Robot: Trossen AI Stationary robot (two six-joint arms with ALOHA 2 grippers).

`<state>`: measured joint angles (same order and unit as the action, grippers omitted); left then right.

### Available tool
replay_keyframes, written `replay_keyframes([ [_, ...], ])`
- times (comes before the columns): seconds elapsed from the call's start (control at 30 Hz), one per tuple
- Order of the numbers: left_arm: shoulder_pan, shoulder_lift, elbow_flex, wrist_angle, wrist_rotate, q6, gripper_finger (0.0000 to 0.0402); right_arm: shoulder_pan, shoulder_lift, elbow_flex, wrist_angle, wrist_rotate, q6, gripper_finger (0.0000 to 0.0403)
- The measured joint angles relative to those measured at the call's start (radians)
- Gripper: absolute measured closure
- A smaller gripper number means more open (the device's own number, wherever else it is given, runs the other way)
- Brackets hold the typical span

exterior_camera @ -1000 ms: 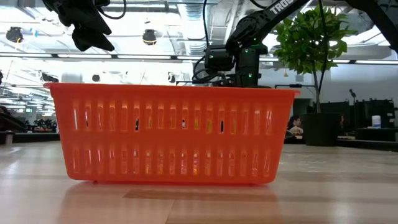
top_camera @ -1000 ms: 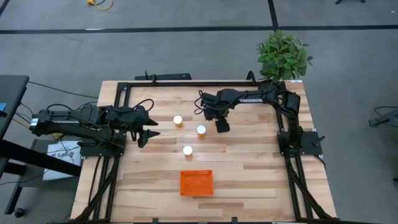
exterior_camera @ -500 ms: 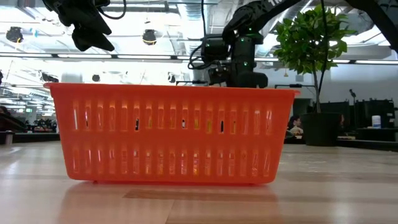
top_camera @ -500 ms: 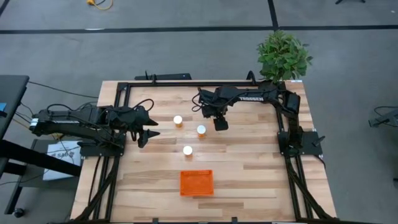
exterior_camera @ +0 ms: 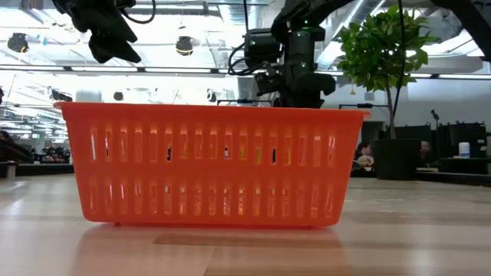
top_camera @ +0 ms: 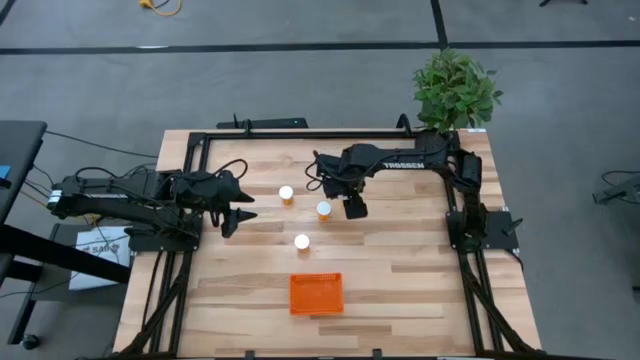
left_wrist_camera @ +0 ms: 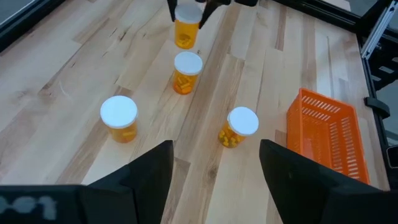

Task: Pick and place pill bottles into a basket
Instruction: Put the orange pill bottle into the orange bin

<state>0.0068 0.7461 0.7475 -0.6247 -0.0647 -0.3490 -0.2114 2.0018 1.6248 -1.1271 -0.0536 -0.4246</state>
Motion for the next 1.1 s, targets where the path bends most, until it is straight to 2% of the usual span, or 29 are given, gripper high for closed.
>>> replay_keyframes([
  [0.17, 0.000, 0.000, 0.000, -0.028, 0.000, 0.001, 0.0173, 0.042, 0.000, 0.015, -0.028, 0.000, 0.018, 0.0216],
  [0.33, 0.000, 0.000, 0.000, -0.045, 0.002, 0.002, 0.0173, 0.089, 0.000, 0.029, -0.049, 0.000, 0.058, 0.0214],
  [0.5, 0.000, 0.000, 0.000, -0.045, 0.016, 0.002, 0.0173, 0.139, 0.000, 0.058, -0.057, 0.002, 0.112, 0.0186],
  [0.73, 0.000, 0.000, 0.000, -0.045, 0.016, 0.003, 0.0173, 0.224, 0.000, 0.132, -0.099, 0.002, 0.172, 0.0216],
  [0.87, 0.000, 0.000, 0.000, -0.045, 0.017, 0.005, 0.0173, 0.274, 0.000, 0.175, -0.101, 0.000, 0.228, 0.0216],
  [1.0, 0.000, 0.000, 0.000, -0.045, 0.018, 0.008, 0.0173, 0.326, 0.000, 0.210, -0.099, 0.001, 0.282, 0.0189],
  [1.1, 0.000, 0.000, 0.000, -0.044, 0.018, 0.009, 0.0173, 0.367, 0.000, 0.220, -0.091, 0.000, 0.311, 0.0187],
])
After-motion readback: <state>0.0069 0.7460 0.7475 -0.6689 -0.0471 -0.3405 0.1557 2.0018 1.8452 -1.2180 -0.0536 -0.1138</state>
